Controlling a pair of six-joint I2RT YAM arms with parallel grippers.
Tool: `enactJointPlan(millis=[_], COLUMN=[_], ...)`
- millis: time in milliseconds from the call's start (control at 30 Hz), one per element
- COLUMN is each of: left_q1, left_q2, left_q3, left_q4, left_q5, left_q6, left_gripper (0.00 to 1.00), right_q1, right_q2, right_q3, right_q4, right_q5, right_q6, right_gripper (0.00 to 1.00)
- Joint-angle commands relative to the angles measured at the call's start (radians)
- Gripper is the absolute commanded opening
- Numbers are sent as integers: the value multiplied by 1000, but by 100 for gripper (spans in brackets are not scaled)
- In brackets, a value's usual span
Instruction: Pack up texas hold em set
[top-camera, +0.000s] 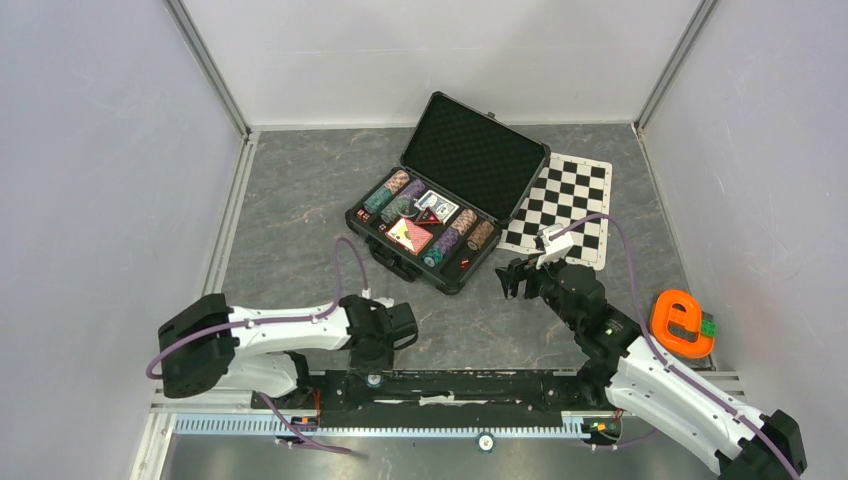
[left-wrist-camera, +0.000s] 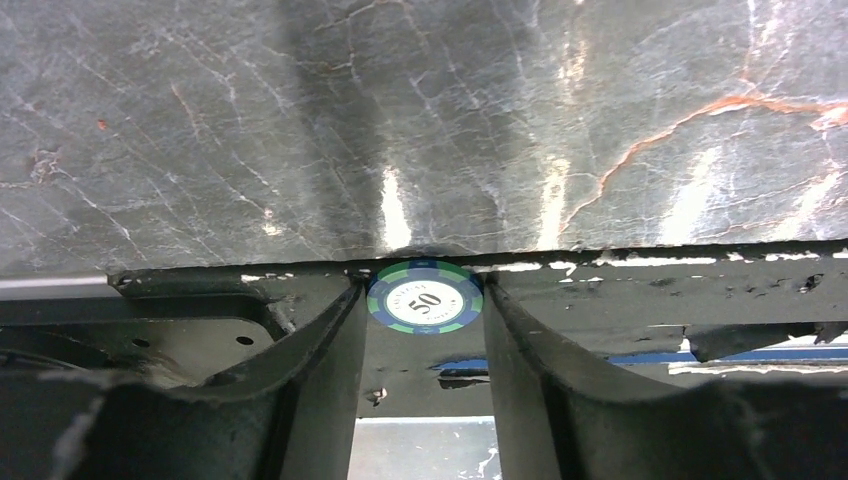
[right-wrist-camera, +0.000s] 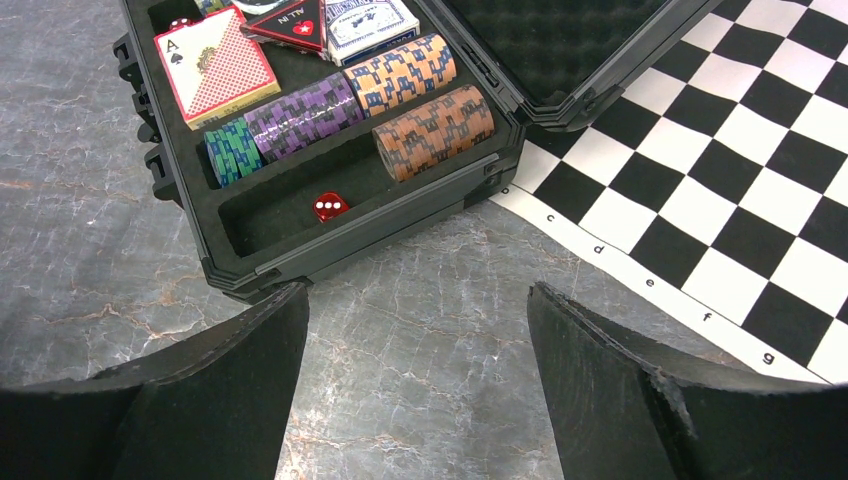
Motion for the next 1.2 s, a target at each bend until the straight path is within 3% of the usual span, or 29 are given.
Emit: enactJointPlan(millis=[0, 167, 300, 467, 533, 633, 767, 833, 1033, 1167], left_q1=[-31, -38, -38, -37, -35, -34, -29, -27, -27, -27], left_q2=[60, 60, 24, -32, -34, -24, -9, -6, -18, -51], left_q3=[-1, 18, 76, 112, 124, 163, 214, 224, 196, 148], left_q4=[28, 13, -31, 33, 61, 76, 136, 208, 491, 666], left_q5=[-50, -48, -64, -58, -74, -118, -196, -235, -292, -279], left_q6=[-74, -66, -47, 9, 44, 104, 219, 297, 593, 759], left_gripper=[48, 32, 31, 31, 31, 32, 31, 28, 28, 22], right_q1=[-2, -1, -1, -1, -1, -14, -95, -106, -107, -105], right_q2=[0, 2, 2, 52, 127, 289, 464, 509, 532, 568], right_q3=[33, 33, 37, 107, 176, 302, 398, 417, 445, 450], right_q4=[15, 14, 11, -70, -138, -271, -335, -324, -301, -256], right_q5=[-6, -8, -7, -42, -123, -259, -656, -777, -837, -921], right_q6=[-10, -10, -9, 19, 49, 48, -4, 17, 77, 135], right_gripper=[86, 85, 86, 85, 82, 66, 57, 49, 49, 49])
